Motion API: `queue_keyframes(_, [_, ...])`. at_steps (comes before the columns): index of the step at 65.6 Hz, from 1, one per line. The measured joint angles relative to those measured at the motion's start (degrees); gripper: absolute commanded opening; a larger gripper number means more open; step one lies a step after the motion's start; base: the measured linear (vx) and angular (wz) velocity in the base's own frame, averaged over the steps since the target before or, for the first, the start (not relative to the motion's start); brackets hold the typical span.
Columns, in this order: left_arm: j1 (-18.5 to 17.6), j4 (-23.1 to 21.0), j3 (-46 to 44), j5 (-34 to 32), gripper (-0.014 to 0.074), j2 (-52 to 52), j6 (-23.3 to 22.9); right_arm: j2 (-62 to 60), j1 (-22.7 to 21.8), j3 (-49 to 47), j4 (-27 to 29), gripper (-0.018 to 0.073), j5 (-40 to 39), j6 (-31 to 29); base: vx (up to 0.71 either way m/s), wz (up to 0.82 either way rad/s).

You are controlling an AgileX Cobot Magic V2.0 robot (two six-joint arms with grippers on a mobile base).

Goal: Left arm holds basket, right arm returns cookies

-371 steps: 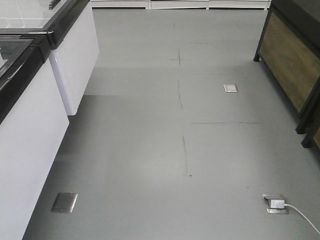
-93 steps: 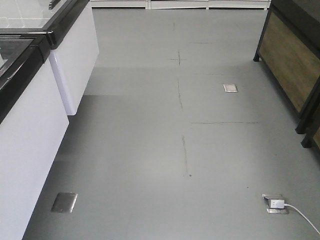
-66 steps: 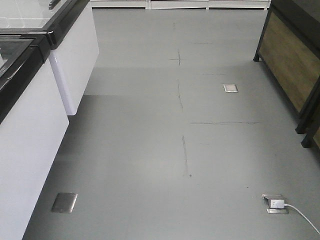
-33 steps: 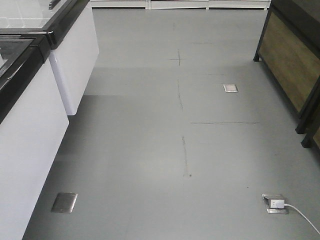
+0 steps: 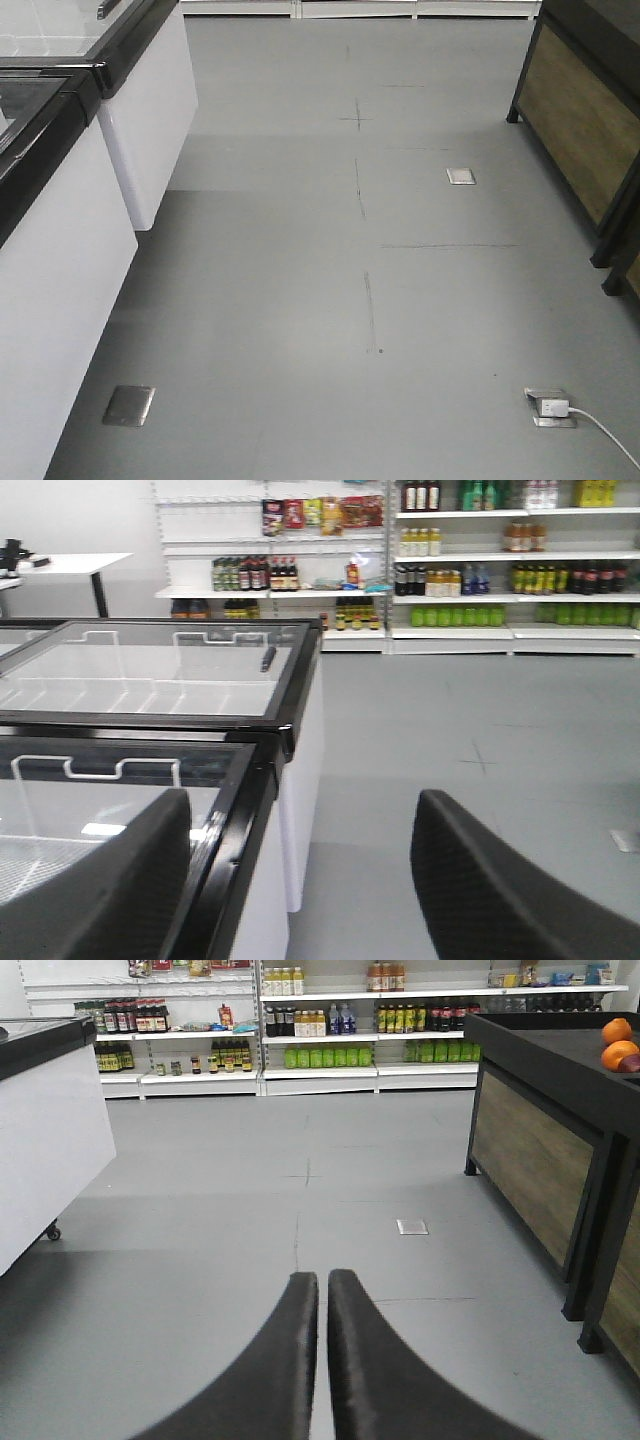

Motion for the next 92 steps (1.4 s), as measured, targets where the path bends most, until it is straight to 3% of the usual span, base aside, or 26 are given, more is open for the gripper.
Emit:
queue_keyframes(23, [14.3, 0.1, 0.0, 0.5, 0.0447, 0.0, -6.3, 0.0, 0.0, 0.0, 0.0, -0.0006, 0.0, 0.0, 0.00, 0.00])
queue_keyframes(37, [19.5, 0.1, 0.0, 1.9, 0.0447, -1.1, -11.9, 0.0, 0.0, 0.0, 0.0, -0.0006, 0.0, 0.0, 0.00, 0.00])
queue_keyframes(61, [28.3, 0.0, 0.0, 3.1, 0.0447, -0.8, -36.4, 0.0, 0.0, 0.0, 0.0, -0.0006, 0.0, 0.0, 0.00, 0.00])
queue_keyframes(75, [31.7, -2.6, 1.2, 3.2, 0.0447, 1.4, -50.0, 0.0, 0.0, 0.0, 0.0, -0.0006, 0.0, 0.0, 0.00, 0.00])
queue_keyframes(83, [33.2, -6.0, 3.9, 3.5, 0.0447, 2.1, -54.7, 0.0, 0.0, 0.0, 0.0, -0.0006, 0.0, 0.0, 0.00, 0.00])
queue_keyframes(92, [33.9, -10.6, 7.5, 2.6, 0.0447, 2.8, -56.0, 0.0, 0.0, 0.0, 0.0, -0.0006, 0.0, 0.0, 0.00, 0.00])
